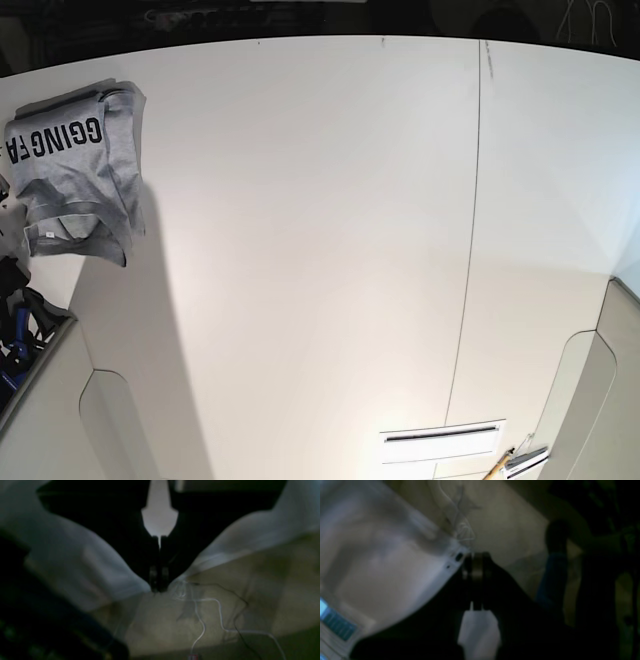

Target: Fold the T-shirt properly

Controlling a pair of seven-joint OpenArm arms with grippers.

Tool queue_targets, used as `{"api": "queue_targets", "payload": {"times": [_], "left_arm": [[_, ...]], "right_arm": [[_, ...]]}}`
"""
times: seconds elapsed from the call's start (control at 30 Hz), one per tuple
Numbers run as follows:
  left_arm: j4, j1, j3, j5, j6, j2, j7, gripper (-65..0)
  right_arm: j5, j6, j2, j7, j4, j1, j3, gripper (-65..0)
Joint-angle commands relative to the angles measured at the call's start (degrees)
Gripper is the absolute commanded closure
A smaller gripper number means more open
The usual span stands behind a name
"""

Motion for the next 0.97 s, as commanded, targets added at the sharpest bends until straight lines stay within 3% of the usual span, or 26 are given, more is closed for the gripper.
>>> {"api": "queue_targets", "payload": {"times": [0.0,0.2,0.27,0.37,0.47,0.5,0.67,0.77,0.93], "left_arm": [[-3.9,-1.3,3.3,1.9,-0.2,-0.2,-3.5,0.0],[-26.8,-18.6,21.4,20.8,-0.2,4.4,-28.7,0.0],[-33.4,-24.1,25.2,27.1,-0.2,6.9,-34.4,0.0],[-42.0,-31.6,29.1,35.6,-0.2,11.0,-40.5,0.0],[-47.4,-37.3,30.7,40.7,-0.2,14.7,-42.1,0.0],[-48.5,-38.9,30.8,41.6,1.3,15.8,-42.1,0.0],[-50.9,-44.4,30.8,41.9,15.7,18.9,-42.1,0.0],[-50.9,-45.3,30.8,41.9,22.2,19.5,-42.4,0.0],[-50.9,-45.4,30.8,41.9,23.1,19.5,-42.5,0.0]], "right_arm": [[-0.7,-0.2,-0.3,2.0,-3.9,1.9,-1.6,0.0],[-3.3,-1.8,-6.3,26.3,-27.9,15.5,-11.0,0.0],[-3.3,-3.6,-9.2,29.5,-33.9,19.7,-12.8,0.0],[-3.3,-9.9,-14.6,29.8,-40.8,25.2,-13.8,0.0],[-3.0,-15.7,-19.0,29.8,-45.0,29.6,-13.8,0.0],[-2.8,-16.9,-20.0,30.0,-45.8,30.8,-13.8,0.0],[-0.4,-21.2,-23.0,30.2,-46.7,35.3,-13.7,0.0],[-0.1,-21.4,-23.5,30.2,-46.7,36.1,-13.7,0.0],[5.0,-21.4,-23.6,30.2,-46.7,36.1,-13.7,0.0]]}}
